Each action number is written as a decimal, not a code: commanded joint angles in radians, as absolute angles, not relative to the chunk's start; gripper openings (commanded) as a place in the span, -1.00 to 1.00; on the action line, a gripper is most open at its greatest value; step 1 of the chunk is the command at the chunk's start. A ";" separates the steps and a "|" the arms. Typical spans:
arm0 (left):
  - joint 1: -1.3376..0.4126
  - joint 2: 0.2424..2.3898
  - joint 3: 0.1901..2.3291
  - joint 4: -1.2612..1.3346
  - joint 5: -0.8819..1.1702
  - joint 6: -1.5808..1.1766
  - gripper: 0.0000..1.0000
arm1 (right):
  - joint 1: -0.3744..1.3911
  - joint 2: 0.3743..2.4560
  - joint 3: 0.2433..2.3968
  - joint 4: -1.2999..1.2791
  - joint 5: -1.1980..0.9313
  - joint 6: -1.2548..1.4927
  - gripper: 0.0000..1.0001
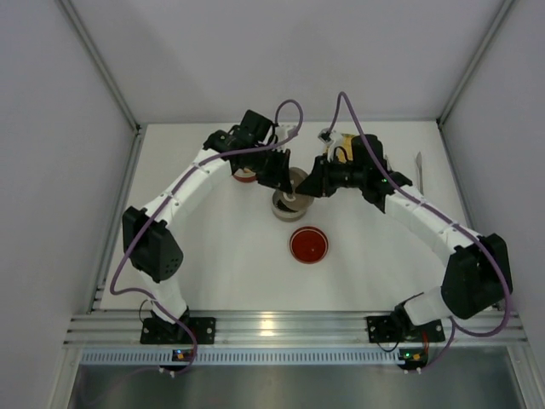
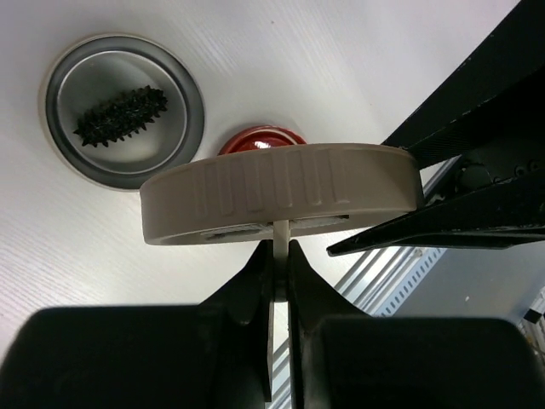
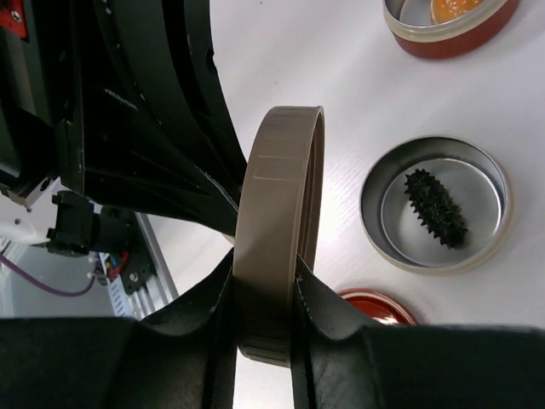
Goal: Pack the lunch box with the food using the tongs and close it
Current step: Adjust the box lid, then close the box lid on the packing box.
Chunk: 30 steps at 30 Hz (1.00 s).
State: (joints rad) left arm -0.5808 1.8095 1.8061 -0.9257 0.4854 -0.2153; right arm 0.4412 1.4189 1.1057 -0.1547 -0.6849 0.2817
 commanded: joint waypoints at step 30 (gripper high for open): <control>-0.577 1.709 1.626 -0.678 0.411 -0.288 -0.67 | 0.307 1.545 0.945 0.695 -0.910 1.155 -1.00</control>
